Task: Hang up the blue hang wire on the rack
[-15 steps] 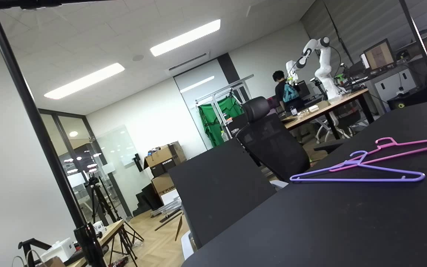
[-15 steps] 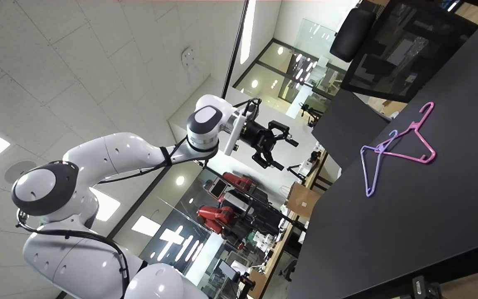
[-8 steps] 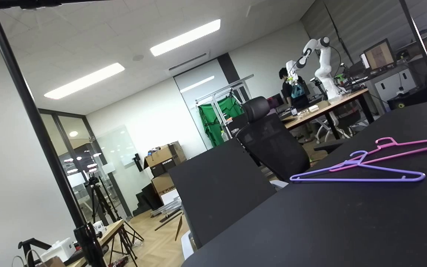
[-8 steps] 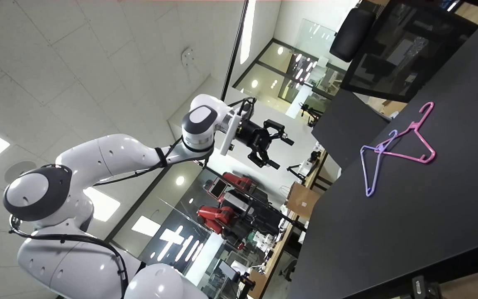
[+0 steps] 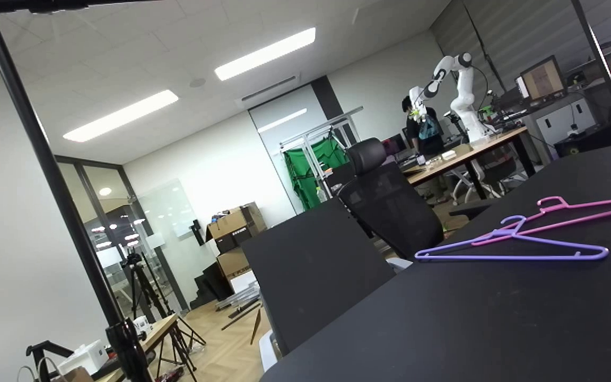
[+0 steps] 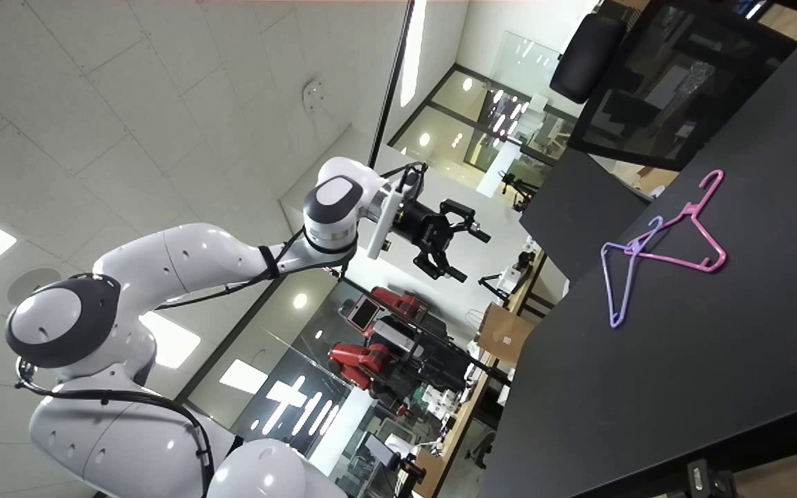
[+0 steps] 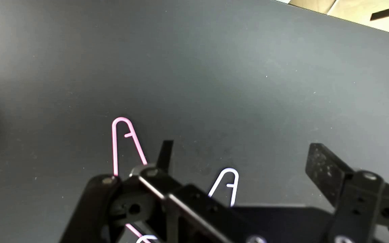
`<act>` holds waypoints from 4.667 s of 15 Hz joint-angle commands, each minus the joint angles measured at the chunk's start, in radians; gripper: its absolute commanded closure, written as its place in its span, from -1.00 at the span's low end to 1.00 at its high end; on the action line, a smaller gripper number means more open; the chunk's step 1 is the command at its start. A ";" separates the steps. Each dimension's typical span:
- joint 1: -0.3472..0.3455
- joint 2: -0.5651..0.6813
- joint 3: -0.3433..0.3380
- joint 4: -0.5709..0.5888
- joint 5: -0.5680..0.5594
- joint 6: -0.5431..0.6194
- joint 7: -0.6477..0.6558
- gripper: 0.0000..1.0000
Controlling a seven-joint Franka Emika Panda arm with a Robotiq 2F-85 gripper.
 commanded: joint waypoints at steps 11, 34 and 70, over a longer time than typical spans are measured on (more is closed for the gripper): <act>-0.027 0.355 0.054 0.285 0.030 0.244 0.017 -1.00; -0.092 1.104 0.195 0.900 0.233 0.243 0.350 -1.00; 0.088 0.590 -0.151 0.626 -0.567 -0.115 0.754 0.96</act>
